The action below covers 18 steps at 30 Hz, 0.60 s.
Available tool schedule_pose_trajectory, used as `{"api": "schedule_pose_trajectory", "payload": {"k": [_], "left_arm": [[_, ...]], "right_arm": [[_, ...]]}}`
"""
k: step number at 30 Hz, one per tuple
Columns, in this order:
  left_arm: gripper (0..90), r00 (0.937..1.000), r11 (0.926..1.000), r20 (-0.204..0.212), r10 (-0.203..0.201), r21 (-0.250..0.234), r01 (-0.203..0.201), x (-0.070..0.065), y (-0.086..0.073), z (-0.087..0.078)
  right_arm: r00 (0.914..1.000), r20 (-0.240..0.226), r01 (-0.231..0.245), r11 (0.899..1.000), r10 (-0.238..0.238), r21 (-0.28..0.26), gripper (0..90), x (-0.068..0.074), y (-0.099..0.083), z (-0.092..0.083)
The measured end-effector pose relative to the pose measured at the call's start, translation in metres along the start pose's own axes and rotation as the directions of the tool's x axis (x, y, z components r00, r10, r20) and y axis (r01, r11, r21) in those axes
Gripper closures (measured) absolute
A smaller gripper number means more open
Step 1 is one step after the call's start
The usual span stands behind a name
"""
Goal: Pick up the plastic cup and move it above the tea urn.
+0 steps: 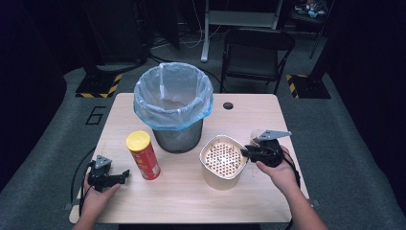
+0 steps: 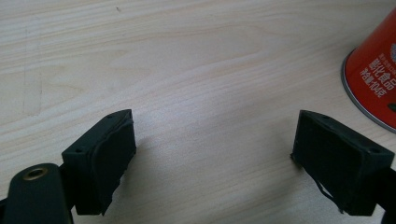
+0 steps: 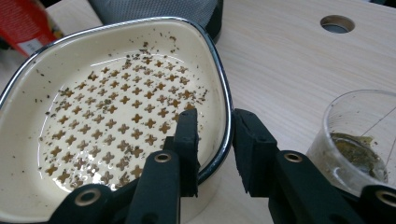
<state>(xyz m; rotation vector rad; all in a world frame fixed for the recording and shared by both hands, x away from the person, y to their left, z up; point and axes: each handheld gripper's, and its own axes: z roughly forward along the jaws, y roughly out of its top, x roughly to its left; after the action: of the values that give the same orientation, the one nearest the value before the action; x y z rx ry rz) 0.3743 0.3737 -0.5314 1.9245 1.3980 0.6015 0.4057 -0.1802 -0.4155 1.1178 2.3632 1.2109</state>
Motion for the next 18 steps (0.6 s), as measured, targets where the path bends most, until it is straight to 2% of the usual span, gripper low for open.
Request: {"api": "schedule_pose_trajectory", "payload": {"k": [9, 11, 12, 13, 14, 15, 16, 17, 18], "left_arm": [[12.8, 1.0000, 1.0000, -0.003, 0.003, 0.000, -0.003, 0.000, 0.000, 0.000], [12.8, 1.0000, 1.0000, -0.001, 0.000, 0.000, 0.000, 0.000, 0.000, 0.000], [12.8, 1.0000, 1.0000, -0.003, -0.001, -0.002, 0.001, 0.000, 0.000, 0.000], [12.8, 1.0000, 1.0000, -0.003, 0.000, -0.002, 0.000, 0.000, 0.000, 0.000], [12.8, 1.0000, 1.0000, -0.003, -0.001, -0.002, 0.001, 0.000, 0.000, 0.000], [12.8, 1.0000, 1.0000, 0.000, 0.000, 0.000, 0.000, 0.000, 0.000, 0.000], [12.8, 1.0000, 1.0000, -0.002, -0.001, -0.002, 0.001, 0.000, 0.000, 0.000], [12.8, 1.0000, 1.0000, -0.003, -0.001, -0.002, 0.001, 0.000, 0.000, 0.000], [12.8, 1.0000, 1.0000, -0.001, 0.002, 0.001, -0.002, 0.000, 0.000, 0.000]], "right_arm": [[0.9990, -0.040, 0.021, 1.000, -0.021, 0.021, 69.9, 0.013, -0.010, -0.014], [0.9987, -0.050, -0.013, 1.000, 0.013, -0.003, 60.4, 0.012, -0.009, -0.019], [0.9987, -0.038, -0.035, 0.999, 0.034, -0.024, 55.6, 0.011, -0.008, -0.023], [0.9981, -0.006, -0.061, 0.996, 0.061, -0.066, 48.3, 0.007, -0.003, -0.031], [0.9981, -0.006, -0.061, 0.996, 0.061, -0.066, 48.3, 0.007, -0.003, -0.031], [0.9978, 0.023, -0.060, 0.995, 0.062, -0.078, 45.8, 0.004, -0.001, -0.033], [0.9937, 0.089, -0.060, 0.995, 0.068, -0.083, 40.3, -0.002, 0.003, -0.036], [0.9937, 0.089, -0.060, 0.995, 0.068, -0.083, 40.3, -0.002, 0.003, -0.036], [0.9909, 0.111, -0.066, 0.994, 0.076, -0.086, 37.8, -0.005, 0.004, -0.035]]}}
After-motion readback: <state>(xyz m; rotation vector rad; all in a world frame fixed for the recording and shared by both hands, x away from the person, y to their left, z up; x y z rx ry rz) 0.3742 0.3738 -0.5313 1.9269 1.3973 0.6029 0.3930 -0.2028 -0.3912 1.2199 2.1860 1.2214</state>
